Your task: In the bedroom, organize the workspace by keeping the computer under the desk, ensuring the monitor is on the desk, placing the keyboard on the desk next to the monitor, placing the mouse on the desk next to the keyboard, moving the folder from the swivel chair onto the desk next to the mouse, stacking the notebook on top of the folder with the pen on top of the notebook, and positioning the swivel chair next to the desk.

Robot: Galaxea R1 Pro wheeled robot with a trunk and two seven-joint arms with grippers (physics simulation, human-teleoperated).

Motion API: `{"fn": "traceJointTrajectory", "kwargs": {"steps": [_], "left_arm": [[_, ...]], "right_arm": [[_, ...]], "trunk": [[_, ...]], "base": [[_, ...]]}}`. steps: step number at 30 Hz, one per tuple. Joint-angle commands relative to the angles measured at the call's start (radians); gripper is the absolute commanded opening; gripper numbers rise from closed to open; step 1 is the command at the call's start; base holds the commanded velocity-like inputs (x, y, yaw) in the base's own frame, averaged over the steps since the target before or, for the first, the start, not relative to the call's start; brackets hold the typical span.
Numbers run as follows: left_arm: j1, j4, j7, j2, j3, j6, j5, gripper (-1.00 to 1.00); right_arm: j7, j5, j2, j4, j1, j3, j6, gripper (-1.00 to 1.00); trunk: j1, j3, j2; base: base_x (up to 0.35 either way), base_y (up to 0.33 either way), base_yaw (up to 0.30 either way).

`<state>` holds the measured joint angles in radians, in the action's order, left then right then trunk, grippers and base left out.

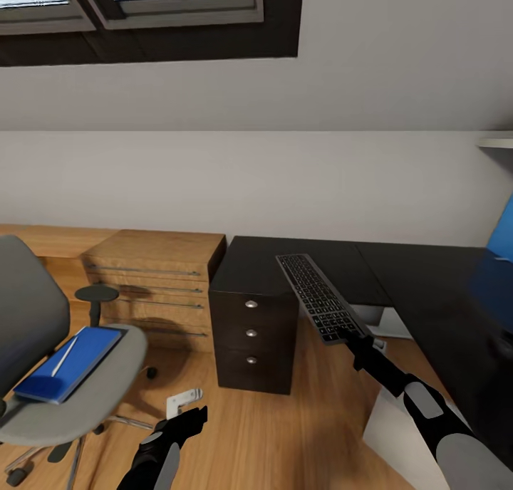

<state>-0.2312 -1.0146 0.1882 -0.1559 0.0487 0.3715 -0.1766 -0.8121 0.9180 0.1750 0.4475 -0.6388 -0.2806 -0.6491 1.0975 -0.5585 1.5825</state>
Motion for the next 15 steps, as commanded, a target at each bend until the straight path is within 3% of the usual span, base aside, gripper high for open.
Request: {"fn": "traceJointTrajectory", "kwargs": {"steps": [1,11,14,15], "left_arm": [[0.0,-0.002,0.005,-0.001,0.001,0.004,-0.011,1.0],[0.0,-0.002,0.004,-0.005,-0.002,-0.015,-0.007,1.0],[0.002,-0.001,0.003,-0.006,-0.019,-0.1,-0.005,1.0],[0.026,0.058,0.002,-0.005,-0.043,-0.24,0.002,1.0]], "right_arm": [[-0.004,0.007,0.0,-0.001,-0.001,-0.003,-0.008,-1.0],[0.024,0.004,-0.003,0.003,-0.001,-0.003,0.038,-1.0],[0.032,0.004,-0.003,0.005,-0.001,-0.003,0.07,-1.0],[0.035,0.004,-0.003,0.006,-0.001,-0.003,0.085,-1.0]], "trunk": [[0.0,-0.001,0.001],[0.0,-0.001,0.001],[0.0,-0.001,0.001],[0.0,-0.001,0.001]], "base": [[0.189,0.0,0.0],[0.118,0.0,0.0],[0.025,0.0,0.0],[0.057,0.0,0.0]]}}
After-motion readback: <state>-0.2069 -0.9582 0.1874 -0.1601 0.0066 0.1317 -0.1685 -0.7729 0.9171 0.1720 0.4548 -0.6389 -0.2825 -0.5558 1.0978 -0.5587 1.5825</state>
